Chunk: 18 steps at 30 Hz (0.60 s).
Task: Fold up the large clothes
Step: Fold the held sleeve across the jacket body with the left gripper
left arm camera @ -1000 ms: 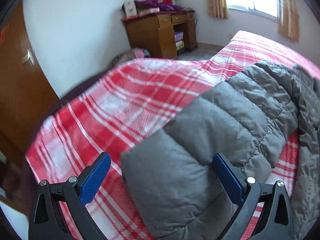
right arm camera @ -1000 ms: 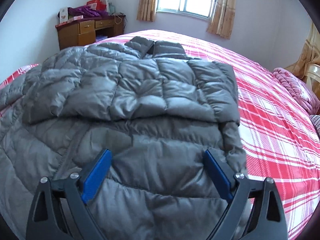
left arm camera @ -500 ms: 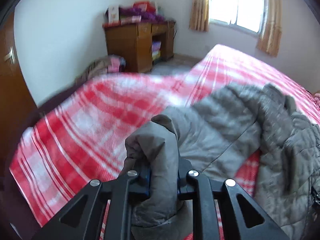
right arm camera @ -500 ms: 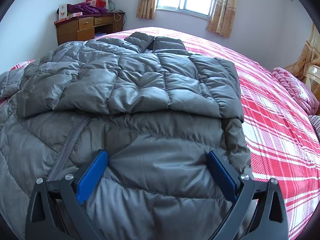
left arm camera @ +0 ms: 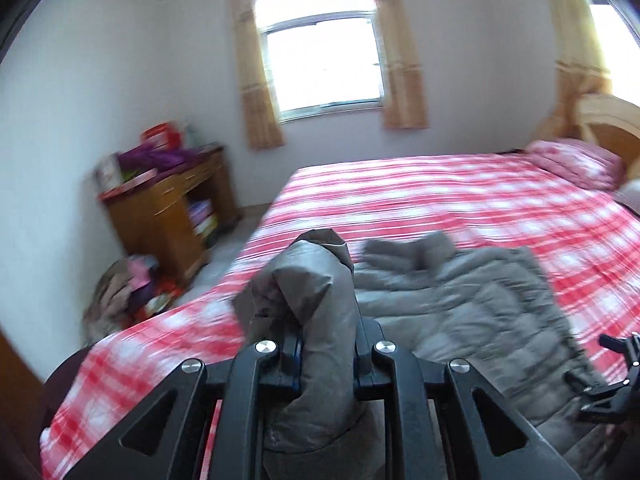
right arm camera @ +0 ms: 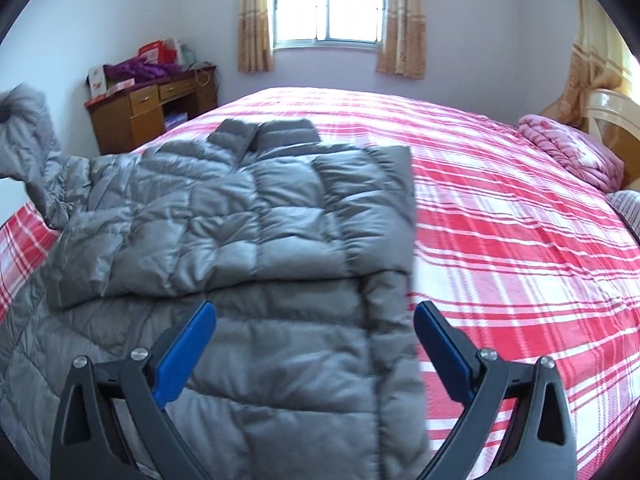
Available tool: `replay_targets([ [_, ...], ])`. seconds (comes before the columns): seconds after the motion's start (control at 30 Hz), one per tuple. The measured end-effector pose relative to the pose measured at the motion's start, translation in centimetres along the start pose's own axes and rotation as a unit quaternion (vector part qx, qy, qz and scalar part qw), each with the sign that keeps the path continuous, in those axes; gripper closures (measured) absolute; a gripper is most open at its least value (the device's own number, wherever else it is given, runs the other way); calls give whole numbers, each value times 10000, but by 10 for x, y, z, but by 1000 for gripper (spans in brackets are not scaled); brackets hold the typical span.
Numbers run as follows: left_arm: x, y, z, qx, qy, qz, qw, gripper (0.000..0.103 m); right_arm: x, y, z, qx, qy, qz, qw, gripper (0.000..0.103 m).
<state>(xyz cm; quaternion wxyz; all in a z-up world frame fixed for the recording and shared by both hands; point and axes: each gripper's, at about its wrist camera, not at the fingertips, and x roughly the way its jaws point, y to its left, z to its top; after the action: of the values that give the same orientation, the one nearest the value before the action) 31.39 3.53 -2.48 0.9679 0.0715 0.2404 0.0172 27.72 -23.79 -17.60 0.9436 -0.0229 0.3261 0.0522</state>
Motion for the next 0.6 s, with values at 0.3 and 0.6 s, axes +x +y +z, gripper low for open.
replay_targets([
  [0.3,38,-81,-27,243,177,-451,9985,18,4,-30,-5,291,121,33,9995,2],
  [0.6,26,-36,-52,-69,-45,-231,9997,13,2,-39,8,377,181,163,9990,2],
])
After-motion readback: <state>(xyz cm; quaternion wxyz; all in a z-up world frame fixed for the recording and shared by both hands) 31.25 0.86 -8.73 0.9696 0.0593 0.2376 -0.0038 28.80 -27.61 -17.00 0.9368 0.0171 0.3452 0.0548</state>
